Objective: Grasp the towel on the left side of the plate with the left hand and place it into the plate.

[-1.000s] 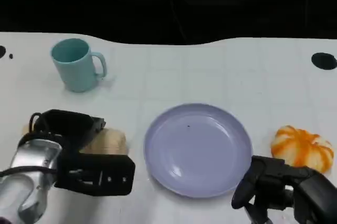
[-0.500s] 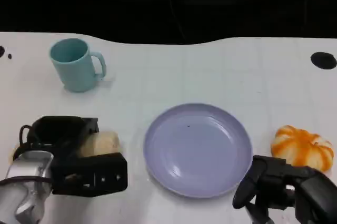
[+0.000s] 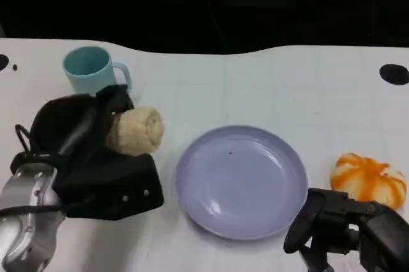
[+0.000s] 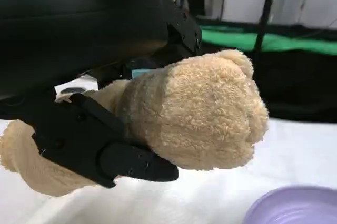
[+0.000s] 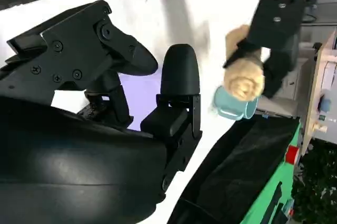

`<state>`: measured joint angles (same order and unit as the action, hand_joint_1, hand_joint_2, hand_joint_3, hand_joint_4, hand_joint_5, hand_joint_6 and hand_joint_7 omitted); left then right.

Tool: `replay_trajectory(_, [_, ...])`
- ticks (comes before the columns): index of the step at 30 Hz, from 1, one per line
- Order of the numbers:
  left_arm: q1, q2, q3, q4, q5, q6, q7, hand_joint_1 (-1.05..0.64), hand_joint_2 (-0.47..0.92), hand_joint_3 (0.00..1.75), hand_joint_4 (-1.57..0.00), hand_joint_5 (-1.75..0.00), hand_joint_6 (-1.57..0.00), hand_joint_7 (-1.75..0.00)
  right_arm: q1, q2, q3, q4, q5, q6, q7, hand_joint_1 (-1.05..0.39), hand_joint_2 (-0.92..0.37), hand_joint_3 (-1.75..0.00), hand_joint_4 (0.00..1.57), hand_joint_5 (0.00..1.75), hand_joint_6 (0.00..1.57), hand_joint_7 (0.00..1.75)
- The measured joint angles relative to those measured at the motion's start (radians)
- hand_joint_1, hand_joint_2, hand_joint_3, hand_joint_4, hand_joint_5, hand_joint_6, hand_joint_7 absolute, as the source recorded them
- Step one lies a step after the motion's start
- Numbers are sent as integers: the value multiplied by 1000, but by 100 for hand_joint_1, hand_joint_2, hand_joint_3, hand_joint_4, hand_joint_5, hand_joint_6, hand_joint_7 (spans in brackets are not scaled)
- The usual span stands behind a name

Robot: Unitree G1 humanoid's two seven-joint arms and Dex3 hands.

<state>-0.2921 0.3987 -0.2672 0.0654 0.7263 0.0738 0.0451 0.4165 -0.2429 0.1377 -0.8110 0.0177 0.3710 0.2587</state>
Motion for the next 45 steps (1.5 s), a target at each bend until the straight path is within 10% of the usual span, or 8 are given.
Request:
replay_trajectory(23, [-104, -254, -224, -16, 68, 34, -65, -21, 45, 108, -96, -175, -68, -175, -2, 0, 14, -4, -5, 0, -3, -14, -55, -108, 78, 165, 71, 133])
replay_trajectory(27, [-106, -268, -233, 1, 56, 32, -86, -20, 44, 110, -92, -175, -78, -128, -2, 0, 14, -5, -2, 0, -6, -14, -55, -108, 78, 165, 72, 132])
replay_trajectory(29, [-107, -277, -234, 4, 41, 32, -108, -23, 59, 79, -72, -169, -82, -80, -2, 0, 14, -5, -2, 0, -6, -15, -55, -108, 78, 165, 72, 132])
replay_trajectory(33, [-107, -272, -232, -7, -24, 35, -215, -38, 89, 23, -50, -85, -59, -13, -2, 0, 14, -5, -3, 0, -7, -15, -55, -107, 78, 165, 72, 131])
replay_trajectory(36, [-104, -259, -229, -49, -63, 37, -284, -52, 92, 17, -33, -49, -32, -1, -2, 0, 14, -5, -3, 0, -7, -15, -55, -107, 78, 166, 72, 131])
replay_trajectory(45, [-99, -210, -224, -109, -93, 39, -373, -71, 92, 19, -17, -40, -21, 0, -2, 0, 13, -5, -3, 0, -7, -14, -56, -107, 78, 166, 71, 131])
